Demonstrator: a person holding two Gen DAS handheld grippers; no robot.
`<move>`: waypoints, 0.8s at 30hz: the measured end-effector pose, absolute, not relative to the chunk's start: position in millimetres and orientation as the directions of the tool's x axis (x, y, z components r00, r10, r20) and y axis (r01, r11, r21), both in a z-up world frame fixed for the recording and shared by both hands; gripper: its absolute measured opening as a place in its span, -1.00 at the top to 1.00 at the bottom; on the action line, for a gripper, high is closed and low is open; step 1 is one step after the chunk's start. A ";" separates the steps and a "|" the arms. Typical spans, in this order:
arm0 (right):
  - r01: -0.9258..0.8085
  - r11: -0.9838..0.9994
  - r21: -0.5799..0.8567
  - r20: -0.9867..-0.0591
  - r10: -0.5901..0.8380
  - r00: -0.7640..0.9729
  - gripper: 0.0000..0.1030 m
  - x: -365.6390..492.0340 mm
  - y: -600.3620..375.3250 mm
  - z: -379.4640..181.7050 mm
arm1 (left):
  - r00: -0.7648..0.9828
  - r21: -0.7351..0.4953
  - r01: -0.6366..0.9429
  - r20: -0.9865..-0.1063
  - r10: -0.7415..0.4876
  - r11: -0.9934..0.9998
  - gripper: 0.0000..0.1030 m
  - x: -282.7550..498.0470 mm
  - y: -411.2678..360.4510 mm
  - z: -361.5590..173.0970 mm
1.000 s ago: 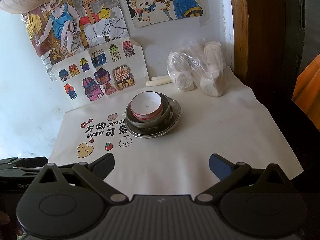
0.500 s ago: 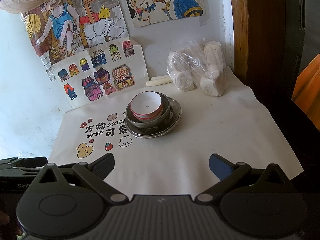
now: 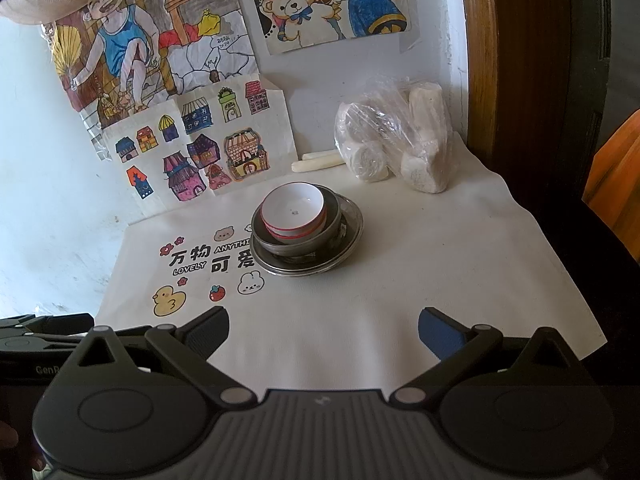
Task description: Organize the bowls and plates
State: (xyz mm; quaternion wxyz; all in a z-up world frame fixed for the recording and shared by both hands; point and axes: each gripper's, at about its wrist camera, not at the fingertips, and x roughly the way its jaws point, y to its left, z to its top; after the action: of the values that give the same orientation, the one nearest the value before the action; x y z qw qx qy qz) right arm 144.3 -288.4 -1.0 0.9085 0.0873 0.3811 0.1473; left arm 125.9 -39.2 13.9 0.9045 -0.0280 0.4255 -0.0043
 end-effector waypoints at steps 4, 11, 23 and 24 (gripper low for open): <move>-0.201 0.942 0.269 -0.667 0.333 0.666 -1.00 146.3 -287.8 -2.1 | 0.638 -0.057 -0.017 -0.769 -0.033 0.998 -0.98 125.9 -36.3 13.1; -0.202 0.942 0.269 -0.669 0.334 0.664 -1.00 147.2 -286.6 -2.0 | 0.638 -0.059 -0.017 -0.770 -0.034 0.998 -0.98 126.0 -35.3 13.0; -0.206 0.942 0.266 -0.673 0.334 0.660 -1.00 150.2 -282.2 -3.8 | 0.633 -0.062 -0.020 -0.773 -0.035 0.998 -0.98 128.0 -32.9 9.3; -0.206 0.942 0.266 -0.674 0.334 0.659 -1.00 150.4 -282.2 -4.0 | 0.633 -0.062 -0.020 -0.773 -0.035 0.998 -0.98 128.5 -32.1 9.3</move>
State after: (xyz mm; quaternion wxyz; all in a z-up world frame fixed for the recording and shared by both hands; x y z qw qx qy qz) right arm 150.4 -282.2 -4.0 0.9069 0.0833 0.3854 0.1487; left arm 128.5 -32.1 9.3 0.9031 -0.0324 0.4282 -0.0041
